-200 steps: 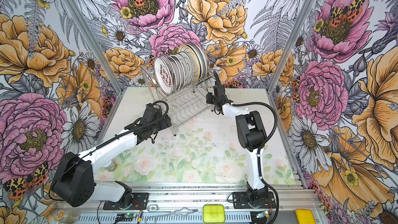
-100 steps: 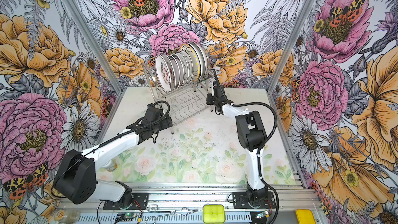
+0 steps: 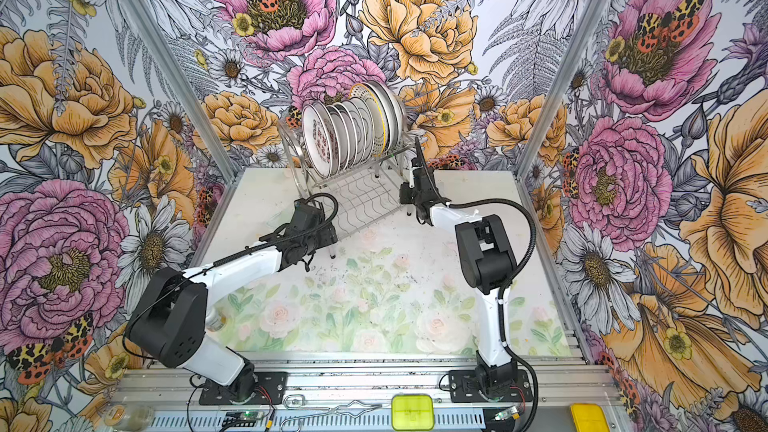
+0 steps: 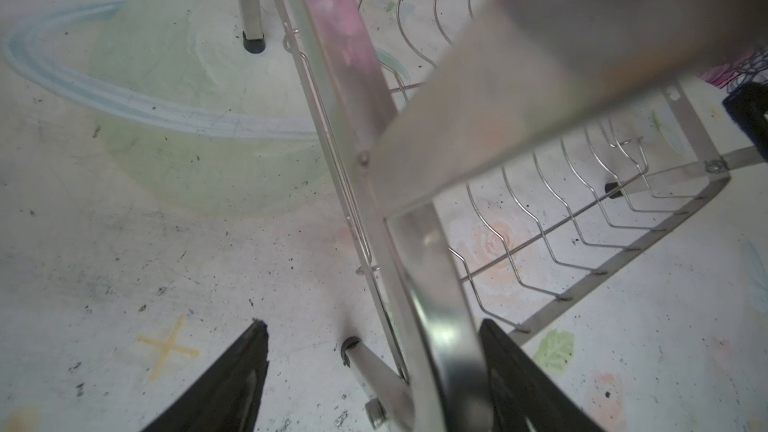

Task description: Unload the plates from the dish rack

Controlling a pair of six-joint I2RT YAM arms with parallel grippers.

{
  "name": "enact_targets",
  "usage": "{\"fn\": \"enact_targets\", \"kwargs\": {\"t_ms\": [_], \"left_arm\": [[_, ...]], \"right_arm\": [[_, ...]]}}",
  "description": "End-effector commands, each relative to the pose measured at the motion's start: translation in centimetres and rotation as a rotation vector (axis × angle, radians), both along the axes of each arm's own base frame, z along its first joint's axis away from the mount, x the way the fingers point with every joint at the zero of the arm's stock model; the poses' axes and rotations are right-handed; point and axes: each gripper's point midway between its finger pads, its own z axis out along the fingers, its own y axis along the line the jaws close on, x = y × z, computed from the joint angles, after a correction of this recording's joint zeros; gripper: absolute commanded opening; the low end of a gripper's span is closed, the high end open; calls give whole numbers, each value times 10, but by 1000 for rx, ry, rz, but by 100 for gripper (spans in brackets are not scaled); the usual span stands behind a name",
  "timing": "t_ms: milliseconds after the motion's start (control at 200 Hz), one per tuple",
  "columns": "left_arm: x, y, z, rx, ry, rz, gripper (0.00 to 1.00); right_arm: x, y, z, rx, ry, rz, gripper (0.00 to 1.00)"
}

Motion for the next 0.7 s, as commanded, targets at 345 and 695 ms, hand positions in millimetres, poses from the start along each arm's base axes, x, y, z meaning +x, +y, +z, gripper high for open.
{"fn": "enact_targets", "kwargs": {"t_ms": [345,695], "left_arm": [[22,-68,4,10,-37,-211,40],[20,-133,-12,41,-24,-351,30]], "right_arm": [[-24,-40,15,13,31,-139,0],[-41,-67,20,-4,30,-177,0]]}}
